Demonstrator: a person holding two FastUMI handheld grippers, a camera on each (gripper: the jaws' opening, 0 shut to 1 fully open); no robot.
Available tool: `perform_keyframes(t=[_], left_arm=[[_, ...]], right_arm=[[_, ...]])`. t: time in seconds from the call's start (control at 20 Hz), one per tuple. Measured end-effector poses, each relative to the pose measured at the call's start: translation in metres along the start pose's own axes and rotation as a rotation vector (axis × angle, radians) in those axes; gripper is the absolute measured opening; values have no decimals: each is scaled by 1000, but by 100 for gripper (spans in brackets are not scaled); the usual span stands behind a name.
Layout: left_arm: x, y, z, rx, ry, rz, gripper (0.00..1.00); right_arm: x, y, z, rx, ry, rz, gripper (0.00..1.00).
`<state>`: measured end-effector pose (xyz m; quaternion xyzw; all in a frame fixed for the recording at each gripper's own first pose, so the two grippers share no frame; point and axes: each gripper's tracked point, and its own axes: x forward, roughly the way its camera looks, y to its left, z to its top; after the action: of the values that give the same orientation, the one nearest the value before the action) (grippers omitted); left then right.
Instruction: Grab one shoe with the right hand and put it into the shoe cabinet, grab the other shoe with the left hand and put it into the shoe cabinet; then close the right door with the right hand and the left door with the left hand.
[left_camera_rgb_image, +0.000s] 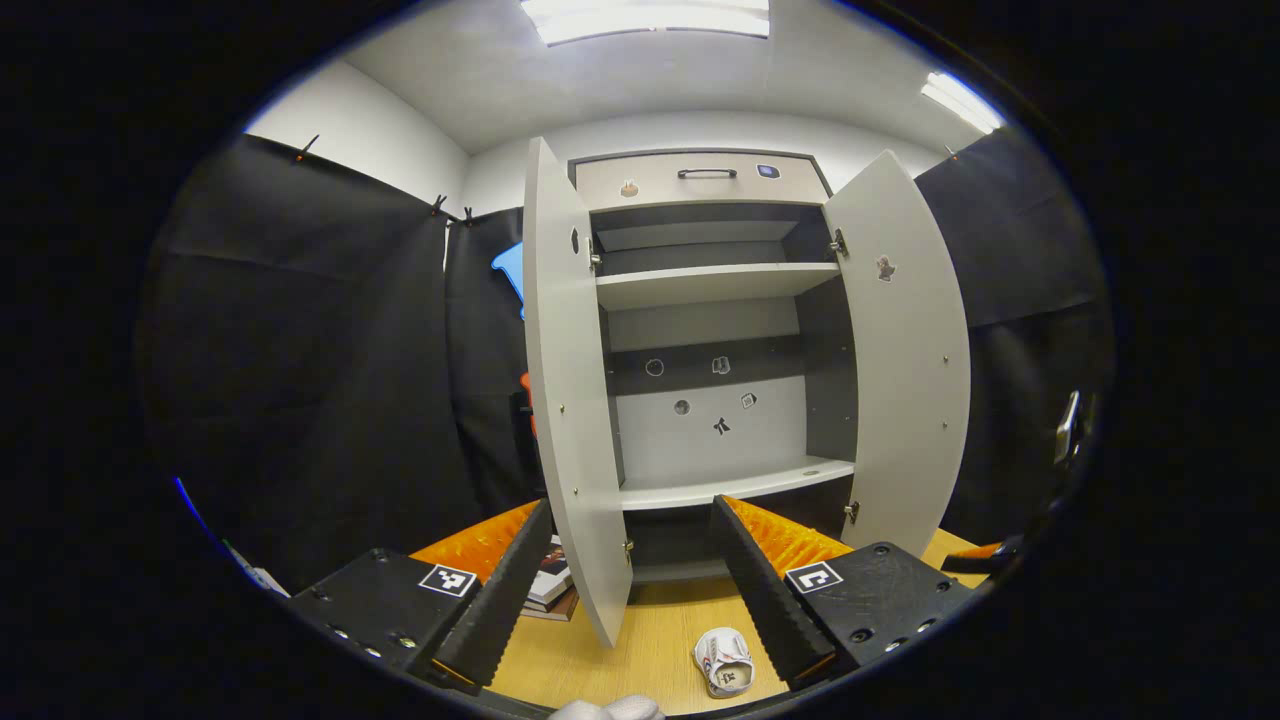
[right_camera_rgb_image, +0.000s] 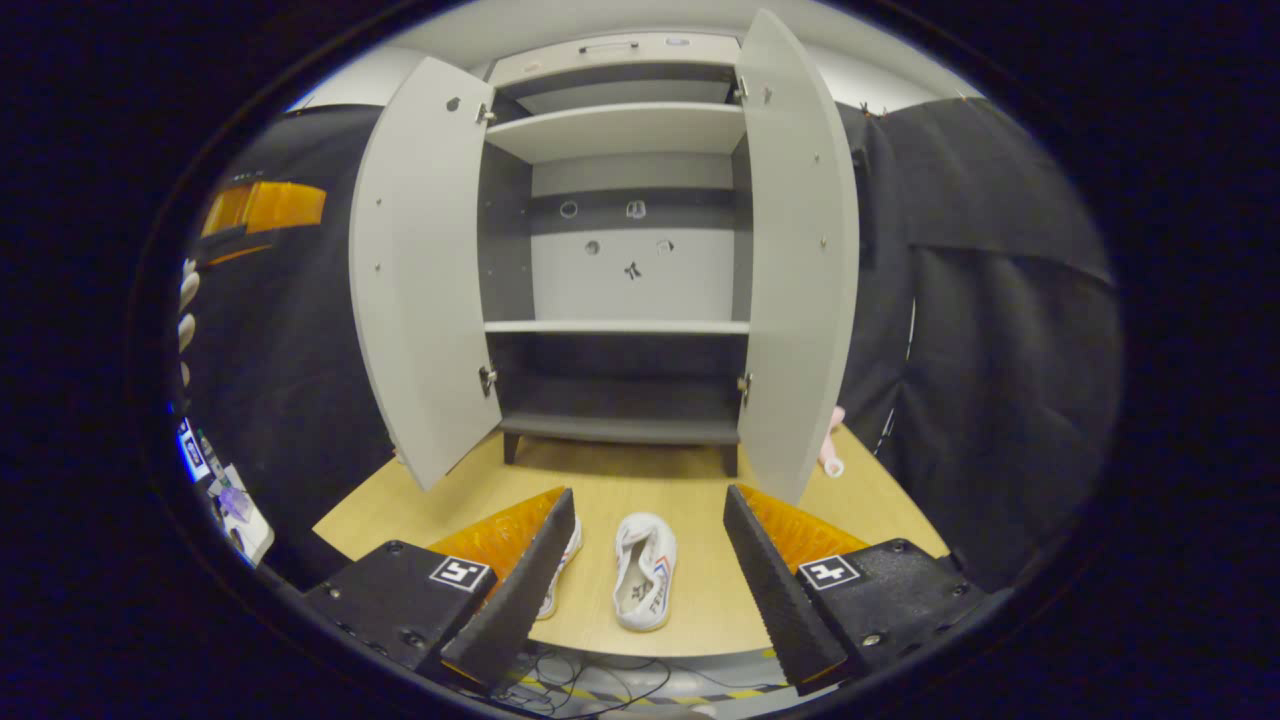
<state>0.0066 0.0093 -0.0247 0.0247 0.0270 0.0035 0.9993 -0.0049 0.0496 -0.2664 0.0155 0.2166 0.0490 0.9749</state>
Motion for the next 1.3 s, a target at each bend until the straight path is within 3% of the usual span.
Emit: perform_keyframes(t=[0.2, 0.4, 0.6, 0.8, 0.85, 1.3], left_arm=[[4, 4, -8, 2, 19, 19, 96], [6, 10, -16, 19, 39, 40, 96], [12, 17, -24, 24, 60, 60, 96], [20, 25, -31, 22, 79, 79, 100], [24, 29, -32, 22, 80, 91, 96], [51, 40, -45, 9, 104, 119, 96]], right_arm=[[41, 18, -93, -6, 183, 35, 97], [80, 35, -138, 5, 279, 60, 98], [122, 33, -154, -8, 328, 39, 97], [158, 33, -166, 68, 404, 47, 96], [166, 32, -167, 71, 409, 40, 96], [231, 34, -166, 81, 389, -1, 95]])
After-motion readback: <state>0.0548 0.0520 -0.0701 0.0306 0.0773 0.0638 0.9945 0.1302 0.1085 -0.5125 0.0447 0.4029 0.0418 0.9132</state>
